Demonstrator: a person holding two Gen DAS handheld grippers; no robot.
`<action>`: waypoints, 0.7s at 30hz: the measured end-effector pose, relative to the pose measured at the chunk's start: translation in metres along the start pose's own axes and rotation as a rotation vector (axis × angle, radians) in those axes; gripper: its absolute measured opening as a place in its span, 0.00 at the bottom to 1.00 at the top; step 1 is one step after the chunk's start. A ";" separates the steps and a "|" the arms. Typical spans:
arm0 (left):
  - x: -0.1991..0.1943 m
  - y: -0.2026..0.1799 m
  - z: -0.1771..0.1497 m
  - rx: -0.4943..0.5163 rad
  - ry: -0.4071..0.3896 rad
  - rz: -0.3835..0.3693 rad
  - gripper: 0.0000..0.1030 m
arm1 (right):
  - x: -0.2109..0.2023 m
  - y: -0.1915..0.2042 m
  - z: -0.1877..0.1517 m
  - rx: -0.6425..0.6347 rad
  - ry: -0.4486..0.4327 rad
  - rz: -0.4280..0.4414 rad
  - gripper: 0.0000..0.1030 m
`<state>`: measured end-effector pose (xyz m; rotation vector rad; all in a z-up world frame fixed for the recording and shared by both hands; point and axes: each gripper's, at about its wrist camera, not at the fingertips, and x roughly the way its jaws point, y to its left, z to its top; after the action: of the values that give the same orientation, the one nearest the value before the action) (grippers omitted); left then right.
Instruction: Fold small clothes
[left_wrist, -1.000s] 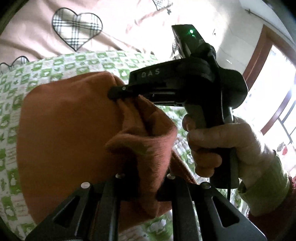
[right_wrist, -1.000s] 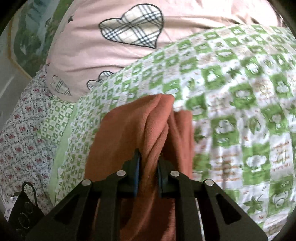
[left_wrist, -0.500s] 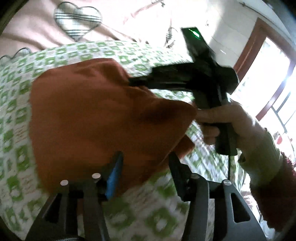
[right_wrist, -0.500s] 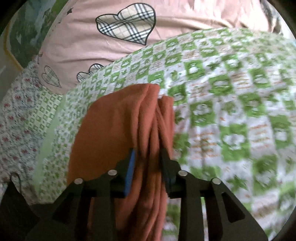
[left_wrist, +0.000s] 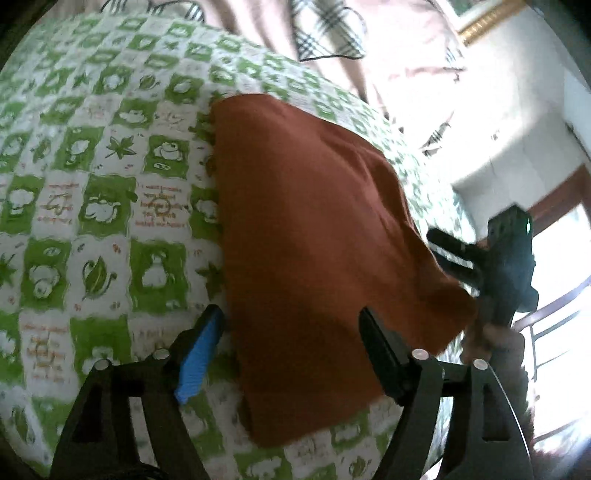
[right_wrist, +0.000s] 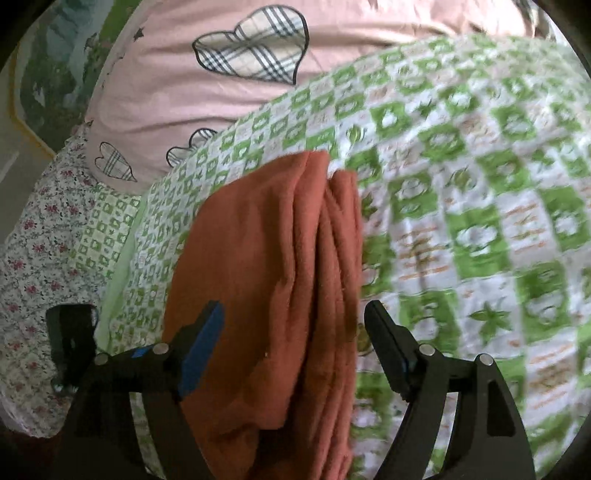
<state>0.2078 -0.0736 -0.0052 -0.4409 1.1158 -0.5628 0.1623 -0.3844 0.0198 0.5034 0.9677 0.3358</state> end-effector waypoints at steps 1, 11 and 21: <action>0.005 0.004 0.004 -0.018 0.010 -0.013 0.77 | 0.002 -0.001 -0.001 0.008 0.006 0.006 0.77; 0.050 0.013 0.028 -0.041 0.028 -0.086 0.38 | 0.021 -0.006 -0.013 0.043 0.074 0.003 0.36; -0.072 0.024 0.004 0.041 -0.147 -0.065 0.25 | 0.017 0.071 -0.040 -0.045 0.033 0.161 0.23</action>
<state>0.1932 -0.0096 0.0333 -0.4760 0.9503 -0.5994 0.1340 -0.3063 0.0278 0.5367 0.9520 0.5107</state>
